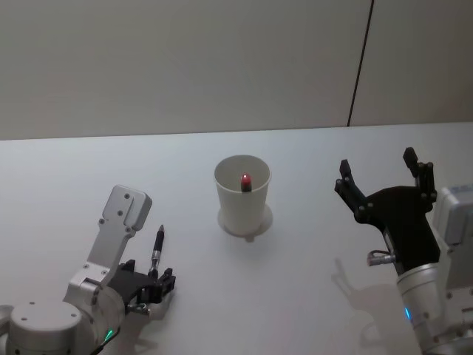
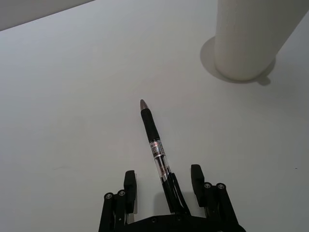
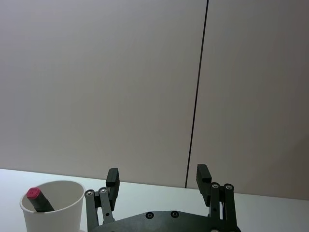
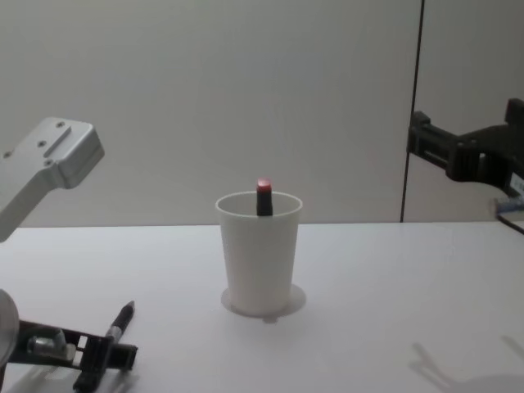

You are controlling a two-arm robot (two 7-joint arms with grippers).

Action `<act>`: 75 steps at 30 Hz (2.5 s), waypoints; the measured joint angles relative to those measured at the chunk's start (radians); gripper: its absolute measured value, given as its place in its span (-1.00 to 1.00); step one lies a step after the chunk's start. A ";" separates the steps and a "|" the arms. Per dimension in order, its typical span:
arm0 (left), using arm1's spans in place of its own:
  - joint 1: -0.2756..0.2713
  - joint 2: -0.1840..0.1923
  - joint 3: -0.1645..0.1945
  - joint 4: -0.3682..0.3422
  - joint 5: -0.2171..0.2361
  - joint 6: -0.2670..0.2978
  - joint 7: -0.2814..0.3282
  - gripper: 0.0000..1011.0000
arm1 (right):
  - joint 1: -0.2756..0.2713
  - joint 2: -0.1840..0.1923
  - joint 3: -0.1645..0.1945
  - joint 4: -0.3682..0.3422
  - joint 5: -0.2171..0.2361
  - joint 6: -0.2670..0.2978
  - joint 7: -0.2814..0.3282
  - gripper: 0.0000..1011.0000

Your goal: Place the pen into the pen holder.

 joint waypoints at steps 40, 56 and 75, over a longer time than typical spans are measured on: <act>0.011 -0.016 -0.005 0.005 0.105 0.006 -0.044 -0.24 | 0.000 0.000 0.000 0.000 0.000 0.000 0.000 0.98; 0.013 -0.029 -0.007 0.012 0.131 0.012 -0.061 -0.63 | 0.000 0.000 0.000 0.000 0.000 0.000 0.000 0.98; 0.026 -0.037 -0.030 0.015 0.134 -0.050 -0.071 -0.65 | 0.000 0.000 0.000 0.000 0.000 0.000 0.000 0.98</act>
